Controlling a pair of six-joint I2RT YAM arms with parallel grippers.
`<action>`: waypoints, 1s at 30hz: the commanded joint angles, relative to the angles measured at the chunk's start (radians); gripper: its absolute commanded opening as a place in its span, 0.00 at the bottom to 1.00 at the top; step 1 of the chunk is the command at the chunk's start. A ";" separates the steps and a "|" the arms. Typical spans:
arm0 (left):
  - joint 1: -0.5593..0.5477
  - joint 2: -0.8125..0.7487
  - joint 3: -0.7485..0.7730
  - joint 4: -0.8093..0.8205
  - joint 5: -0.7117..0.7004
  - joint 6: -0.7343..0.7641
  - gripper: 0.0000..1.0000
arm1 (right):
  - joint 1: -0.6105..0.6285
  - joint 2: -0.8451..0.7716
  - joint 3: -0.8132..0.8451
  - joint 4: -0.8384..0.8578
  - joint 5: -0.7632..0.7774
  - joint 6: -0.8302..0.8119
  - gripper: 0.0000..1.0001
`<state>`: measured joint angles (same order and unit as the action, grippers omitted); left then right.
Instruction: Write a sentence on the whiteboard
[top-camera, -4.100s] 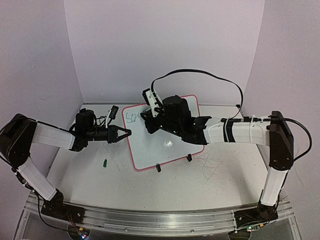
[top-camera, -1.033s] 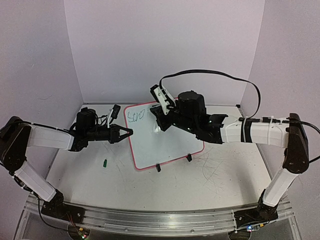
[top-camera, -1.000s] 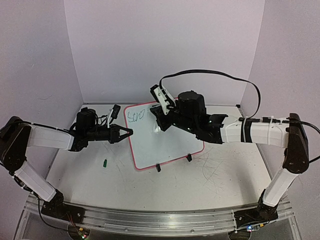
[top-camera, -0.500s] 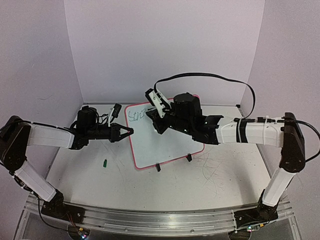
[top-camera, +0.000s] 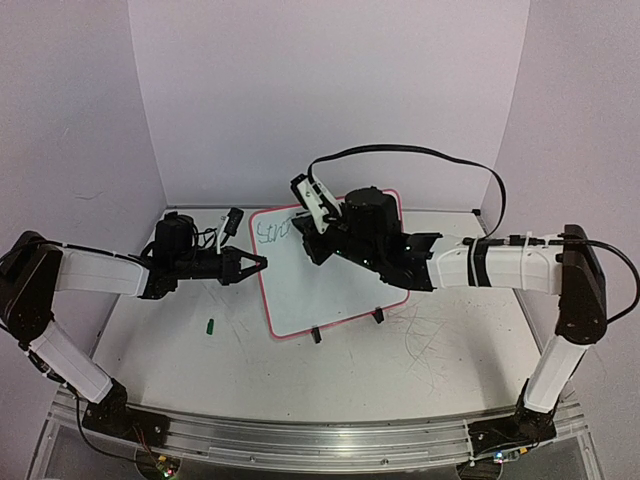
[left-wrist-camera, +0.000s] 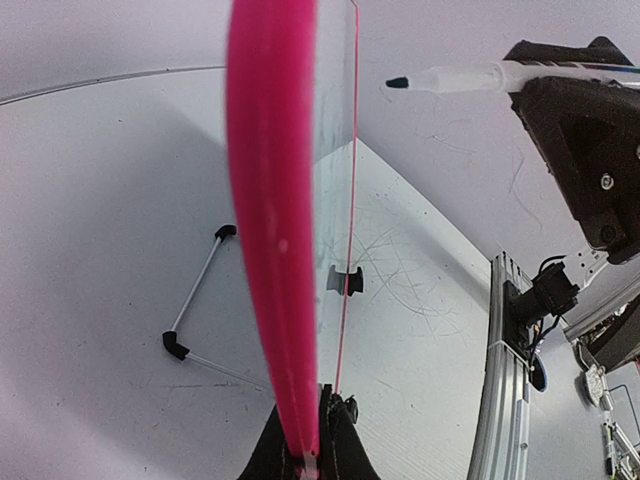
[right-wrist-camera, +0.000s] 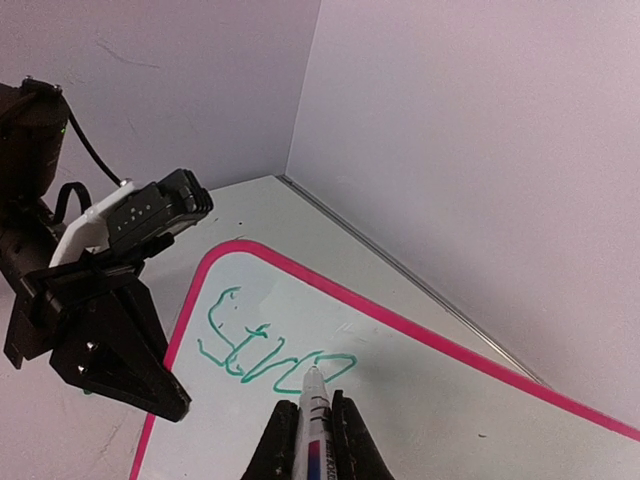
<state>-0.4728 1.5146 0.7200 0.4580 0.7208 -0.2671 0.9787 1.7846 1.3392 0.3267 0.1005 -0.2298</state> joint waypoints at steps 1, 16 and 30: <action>0.008 0.005 0.039 -0.027 -0.138 0.095 0.00 | 0.007 0.017 0.022 0.052 0.108 0.010 0.00; 0.008 0.007 0.044 -0.036 -0.137 0.101 0.00 | 0.007 0.043 0.049 0.048 0.097 0.000 0.00; 0.008 0.006 0.045 -0.039 -0.140 0.105 0.00 | 0.006 0.042 0.038 0.029 0.124 0.011 0.00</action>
<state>-0.4732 1.5146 0.7269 0.4431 0.7185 -0.2604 0.9825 1.8183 1.3525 0.3424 0.1999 -0.2309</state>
